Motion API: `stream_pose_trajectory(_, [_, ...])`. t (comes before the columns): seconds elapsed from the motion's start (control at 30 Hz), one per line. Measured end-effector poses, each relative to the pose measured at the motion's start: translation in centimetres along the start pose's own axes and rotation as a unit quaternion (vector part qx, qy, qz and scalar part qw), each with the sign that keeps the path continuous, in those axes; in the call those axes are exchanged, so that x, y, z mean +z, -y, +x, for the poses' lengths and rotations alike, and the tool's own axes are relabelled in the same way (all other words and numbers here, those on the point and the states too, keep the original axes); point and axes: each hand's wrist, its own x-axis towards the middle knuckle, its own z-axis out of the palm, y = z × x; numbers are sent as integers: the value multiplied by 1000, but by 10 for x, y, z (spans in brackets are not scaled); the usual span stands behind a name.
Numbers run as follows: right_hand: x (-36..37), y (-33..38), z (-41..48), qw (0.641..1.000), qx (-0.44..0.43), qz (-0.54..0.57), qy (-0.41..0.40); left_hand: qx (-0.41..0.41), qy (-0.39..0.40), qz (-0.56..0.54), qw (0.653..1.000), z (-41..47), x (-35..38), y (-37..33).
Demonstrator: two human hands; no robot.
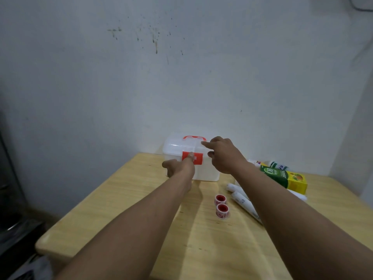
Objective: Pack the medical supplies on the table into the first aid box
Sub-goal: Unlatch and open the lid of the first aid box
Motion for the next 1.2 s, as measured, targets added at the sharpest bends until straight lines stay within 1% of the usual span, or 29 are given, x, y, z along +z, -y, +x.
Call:
stream_pose_trajectory(0.1, [0, 0, -1, 1000, -2, -1, 1, 5, -5, -15, 1000, -4, 1, -1])
stream_pose_trajectory(0.23, [-2, -1, -1, 1000, 2, -1, 7, 45, -27, -48, 997, -12, 5, -15])
stream_pose_trajectory(0.3, [-3, -1, -1, 1000, 1, 2, 8, 91, -32, -6, 995, -17, 4, -21])
stream_pose_trajectory(0.37, [-3, 0, -4, 1000, -1, -2, 5, 163, -35, 56, 984, -17, -3, -22])
stream_pose_trajectory(0.4, [-3, 0, -5, 1000, -1, -2, 1, 194, -31, 85, 977, -15, -8, -22])
stream_pose_trajectory(0.47, [-1, -2, -4, 1000, 4, 9, -4, 239, 1, 134, 962, -7, -19, -22])
stream_pose_trajectory(0.57, [1, -6, -4, 999, 10, 34, 3, 278, 56, 156, 946, 7, -34, -21])
stream_pose_trajectory(0.67, [3, -9, -6, 996, 46, 74, 8, 306, 71, 168, 935, 24, -40, -21])
stream_pose_trajectory(0.73, [4, -10, -7, 992, 69, 104, 18, 340, 59, 200, 917, 33, -40, -20])
stream_pose_trajectory(0.8, [6, -10, -8, 989, 71, 128, 23, 369, 19, 234, 899, 39, -40, -20])
stream_pose_trajectory(0.87, [7, -10, -10, 985, 75, 154, 23, 359, -22, 250, 899, 45, -40, -20])
stream_pose_trajectory(0.9, [7, -10, -11, 981, 86, 172, 21, 343, -28, 255, 904, 50, -40, -21])
stream_pose_trajectory(1.0, [8, -11, -18, 967, 136, 215, 14, 287, 21, 276, 917, 61, -44, -22])
stream_pose_trajectory(1.07, [9, -13, -21, 963, 151, 224, 21, 288, 47, 292, 911, 64, -46, -23])
stream_pose_trajectory(1.2, [7, -13, -23, 956, 156, 246, 14, 300, 38, 301, 905, 58, -50, -27])
